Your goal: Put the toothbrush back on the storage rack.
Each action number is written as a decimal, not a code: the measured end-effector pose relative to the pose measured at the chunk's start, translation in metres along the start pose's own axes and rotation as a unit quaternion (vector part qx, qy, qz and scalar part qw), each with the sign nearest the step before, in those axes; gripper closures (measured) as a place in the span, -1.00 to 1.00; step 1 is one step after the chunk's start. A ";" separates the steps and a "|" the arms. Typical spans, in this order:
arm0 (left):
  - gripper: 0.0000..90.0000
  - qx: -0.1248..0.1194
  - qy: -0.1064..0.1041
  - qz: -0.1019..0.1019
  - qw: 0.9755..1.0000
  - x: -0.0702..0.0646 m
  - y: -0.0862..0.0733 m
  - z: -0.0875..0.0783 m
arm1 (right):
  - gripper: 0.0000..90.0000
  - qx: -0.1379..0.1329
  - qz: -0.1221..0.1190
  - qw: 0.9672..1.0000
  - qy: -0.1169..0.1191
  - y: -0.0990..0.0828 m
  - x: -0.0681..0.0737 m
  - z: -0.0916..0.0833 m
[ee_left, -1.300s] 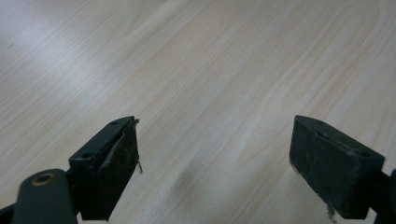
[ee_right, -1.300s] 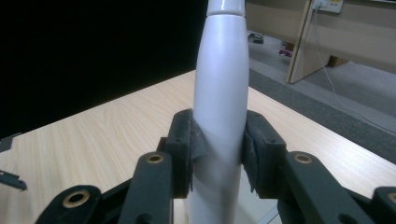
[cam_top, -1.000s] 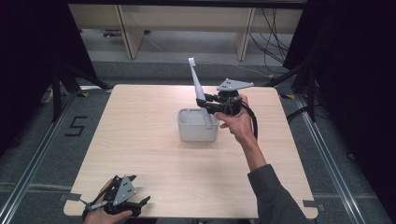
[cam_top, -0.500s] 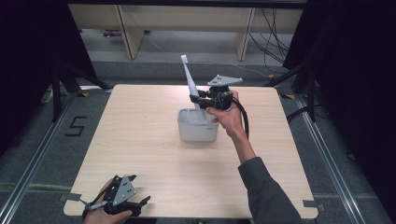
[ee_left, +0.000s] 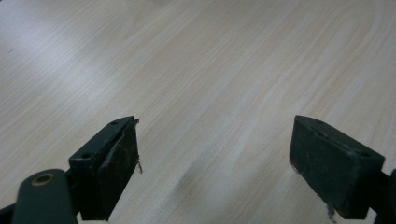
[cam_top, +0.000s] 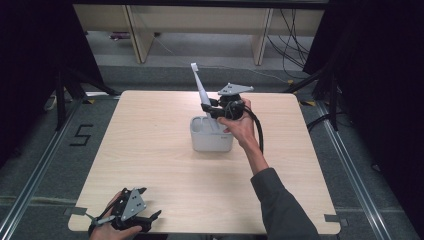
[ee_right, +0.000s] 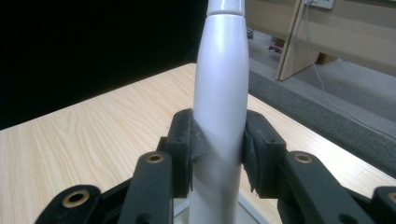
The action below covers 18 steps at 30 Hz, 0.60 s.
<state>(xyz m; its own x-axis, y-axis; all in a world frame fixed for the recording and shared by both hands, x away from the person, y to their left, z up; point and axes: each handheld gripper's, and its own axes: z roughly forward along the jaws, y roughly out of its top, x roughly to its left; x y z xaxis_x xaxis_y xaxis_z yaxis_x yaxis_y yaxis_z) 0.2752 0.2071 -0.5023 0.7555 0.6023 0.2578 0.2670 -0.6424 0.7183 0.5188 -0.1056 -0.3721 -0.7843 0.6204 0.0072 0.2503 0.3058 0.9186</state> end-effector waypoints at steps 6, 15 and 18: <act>-0.66 -0.008 0.003 -0.008 1.000 -0.001 0.000 0.001 | 0.48 0.009 0.007 1.000 -0.006 -0.008 0.001 0.002; -0.66 -0.003 0.002 -0.004 1.000 -0.001 0.000 0.001 | 0.48 0.019 0.002 1.000 -0.018 -0.019 0.001 0.007; -0.66 -0.002 0.001 -0.002 1.000 -0.001 0.000 0.001 | 0.48 0.023 0.006 1.000 -0.019 -0.025 0.001 0.010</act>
<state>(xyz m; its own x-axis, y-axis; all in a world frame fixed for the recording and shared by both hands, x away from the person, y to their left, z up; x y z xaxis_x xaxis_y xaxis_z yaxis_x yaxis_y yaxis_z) 0.2750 0.2063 -0.5031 0.7537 0.6052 0.2562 0.2673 -0.6385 0.7217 0.5173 -0.1055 -0.3985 -0.7588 0.6513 0.0020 0.2862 0.3307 0.8993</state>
